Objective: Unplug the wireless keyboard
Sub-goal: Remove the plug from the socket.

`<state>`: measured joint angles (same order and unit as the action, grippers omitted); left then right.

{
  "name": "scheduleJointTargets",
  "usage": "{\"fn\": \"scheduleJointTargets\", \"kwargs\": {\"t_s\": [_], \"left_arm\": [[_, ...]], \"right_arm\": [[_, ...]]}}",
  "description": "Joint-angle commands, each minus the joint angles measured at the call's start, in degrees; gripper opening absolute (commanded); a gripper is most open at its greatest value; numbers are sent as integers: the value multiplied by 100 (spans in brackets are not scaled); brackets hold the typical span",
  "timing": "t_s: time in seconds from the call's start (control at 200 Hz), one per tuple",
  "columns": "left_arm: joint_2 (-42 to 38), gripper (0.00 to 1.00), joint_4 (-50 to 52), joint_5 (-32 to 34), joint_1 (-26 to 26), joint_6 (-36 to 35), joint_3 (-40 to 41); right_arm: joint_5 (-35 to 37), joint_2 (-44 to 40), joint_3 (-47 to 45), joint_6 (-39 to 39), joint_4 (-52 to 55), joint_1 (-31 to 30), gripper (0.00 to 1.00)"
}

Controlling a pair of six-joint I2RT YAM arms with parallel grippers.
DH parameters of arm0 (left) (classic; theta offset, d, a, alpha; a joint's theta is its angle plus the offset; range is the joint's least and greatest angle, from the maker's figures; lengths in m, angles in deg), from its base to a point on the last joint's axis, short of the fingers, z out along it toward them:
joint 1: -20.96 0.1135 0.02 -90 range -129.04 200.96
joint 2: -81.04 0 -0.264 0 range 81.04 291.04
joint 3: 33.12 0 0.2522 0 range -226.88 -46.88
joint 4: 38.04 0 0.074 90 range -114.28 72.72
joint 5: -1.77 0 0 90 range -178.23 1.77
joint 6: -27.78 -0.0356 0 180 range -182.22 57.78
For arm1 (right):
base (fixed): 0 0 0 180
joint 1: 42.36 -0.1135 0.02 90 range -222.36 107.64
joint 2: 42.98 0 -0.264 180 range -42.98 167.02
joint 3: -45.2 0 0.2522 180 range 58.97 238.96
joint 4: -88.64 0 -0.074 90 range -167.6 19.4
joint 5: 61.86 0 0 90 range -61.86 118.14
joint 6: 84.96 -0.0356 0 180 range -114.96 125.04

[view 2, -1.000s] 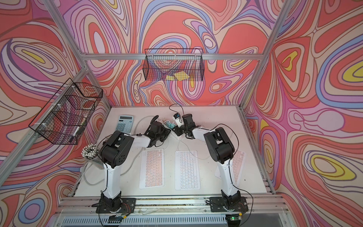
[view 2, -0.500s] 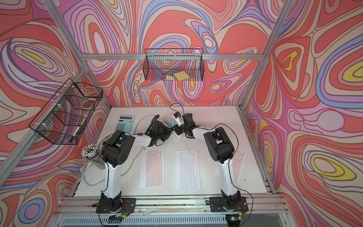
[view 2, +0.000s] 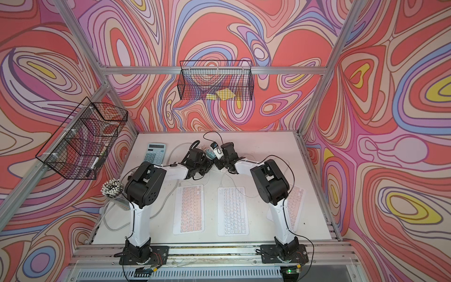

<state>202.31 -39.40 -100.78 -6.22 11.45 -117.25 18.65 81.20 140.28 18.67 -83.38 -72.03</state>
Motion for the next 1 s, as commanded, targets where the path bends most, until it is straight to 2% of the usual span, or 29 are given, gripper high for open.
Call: {"fn": "scheduleJointTargets", "kwargs": {"t_s": [0.0,0.105,0.205,0.275,0.456,0.596,0.996], "left_arm": [[582,32,1560,-165,-234,-172,300],[573,32,1522,-175,-213,-160,335],[581,32,1318,-241,-183,-30,453],[556,32,1290,-235,-168,-21,504],[426,32,1039,-250,-109,47,764],[289,32,946,-267,-74,-43,803],[-298,33,979,-238,28,-395,581]], "right_arm": [[-393,-17,-28,566,234,-750,21],[188,-79,-41,577,214,-759,21],[323,-193,-107,545,104,-760,21],[129,-248,-94,380,137,-691,22],[-1173,-440,-134,-501,89,-220,22],[-1316,-543,-137,-544,305,-57,22],[-1702,-1034,-909,-1014,-155,751,22]]}}
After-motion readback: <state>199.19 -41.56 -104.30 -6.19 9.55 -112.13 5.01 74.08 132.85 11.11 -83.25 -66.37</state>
